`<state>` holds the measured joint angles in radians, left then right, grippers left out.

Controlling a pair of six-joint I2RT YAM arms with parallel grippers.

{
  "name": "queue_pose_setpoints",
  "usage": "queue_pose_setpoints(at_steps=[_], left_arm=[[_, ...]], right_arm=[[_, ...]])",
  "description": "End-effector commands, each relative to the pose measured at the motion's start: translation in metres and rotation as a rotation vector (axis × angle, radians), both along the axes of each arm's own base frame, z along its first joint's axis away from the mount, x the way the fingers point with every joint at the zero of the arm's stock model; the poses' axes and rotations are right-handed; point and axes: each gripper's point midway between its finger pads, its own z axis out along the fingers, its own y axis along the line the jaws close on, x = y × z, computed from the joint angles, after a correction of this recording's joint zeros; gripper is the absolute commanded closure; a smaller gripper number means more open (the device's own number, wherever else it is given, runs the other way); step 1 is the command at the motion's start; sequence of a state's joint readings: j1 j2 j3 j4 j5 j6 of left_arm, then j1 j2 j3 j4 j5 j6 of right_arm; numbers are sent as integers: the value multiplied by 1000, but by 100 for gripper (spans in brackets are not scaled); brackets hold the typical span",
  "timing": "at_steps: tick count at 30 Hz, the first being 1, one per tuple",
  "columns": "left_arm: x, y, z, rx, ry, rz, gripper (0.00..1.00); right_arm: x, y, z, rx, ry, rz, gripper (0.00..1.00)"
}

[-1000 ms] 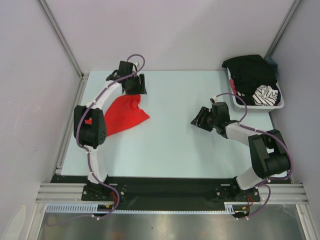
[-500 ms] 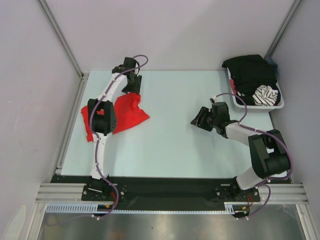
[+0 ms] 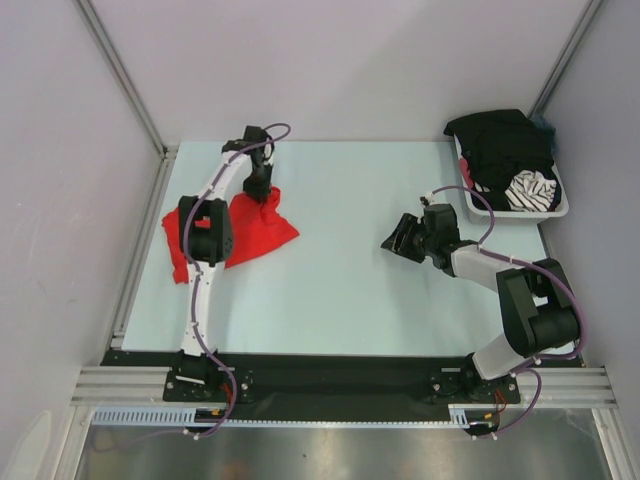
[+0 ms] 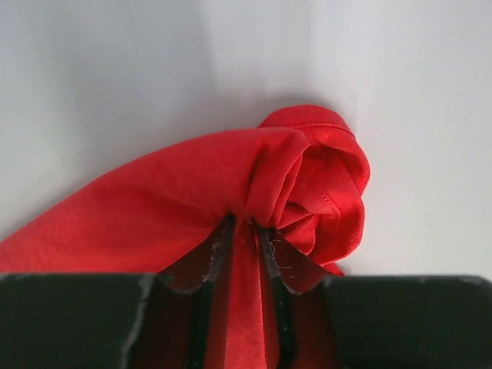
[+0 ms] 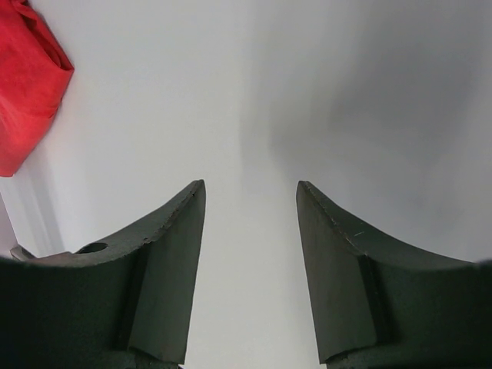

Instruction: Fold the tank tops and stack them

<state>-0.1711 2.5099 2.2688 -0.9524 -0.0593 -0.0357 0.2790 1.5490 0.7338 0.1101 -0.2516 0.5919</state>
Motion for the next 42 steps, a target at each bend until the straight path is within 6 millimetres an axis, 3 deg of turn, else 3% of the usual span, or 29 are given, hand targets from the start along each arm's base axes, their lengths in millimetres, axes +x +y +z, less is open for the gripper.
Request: queue_pose_setpoints(at_steps=[1,4,5,7,8,9,11,13,14,17,20,26,33,36,37,38,40,42], left_arm=[[7,7,-2,-99,10,41,77],[9,19,-5,-108,14,94,97],[9,30,-6,-119,17,145,100],[13,42,0,-142,-7,202,100],[7,59,-6,-155,10,269,100],[12,63,6,-174,-31,287,100],[6,97,3,-180,-35,390,100],[10,117,17,-174,-96,445,100],[8,137,17,-184,-110,512,100],[3,166,23,-218,-141,626,100],[1,208,30,-270,-215,753,99],[1,252,41,-302,-318,899,100],[8,274,56,-272,-412,980,100],[16,262,64,-283,-440,928,87],[18,259,72,-277,-453,917,70],[19,247,73,-260,-452,884,60],[18,241,82,-221,-474,871,36],[16,228,99,-202,-512,828,27]], right_arm=[[5,-1,0,5,-19,-2,44],[5,0,0,3,-20,-1,44],[5,0,-1,2,-18,0,44],[5,-1,-2,0,-17,-2,44],[5,-1,-1,1,-18,-1,44],[5,-1,-2,-3,-18,-4,44],[5,-2,-2,-2,-17,-5,44],[5,-1,-3,-2,-16,-3,44],[6,-1,-3,-1,-16,-4,44],[5,0,-5,1,-10,-1,45],[5,-1,-5,1,-8,-1,45],[4,2,-7,14,0,6,45],[4,2,-8,14,2,8,45],[4,3,-8,13,2,8,45],[4,2,-9,12,2,8,45],[4,3,-9,14,0,8,45],[4,2,-10,14,2,8,44],[3,2,-8,13,-4,10,44]])
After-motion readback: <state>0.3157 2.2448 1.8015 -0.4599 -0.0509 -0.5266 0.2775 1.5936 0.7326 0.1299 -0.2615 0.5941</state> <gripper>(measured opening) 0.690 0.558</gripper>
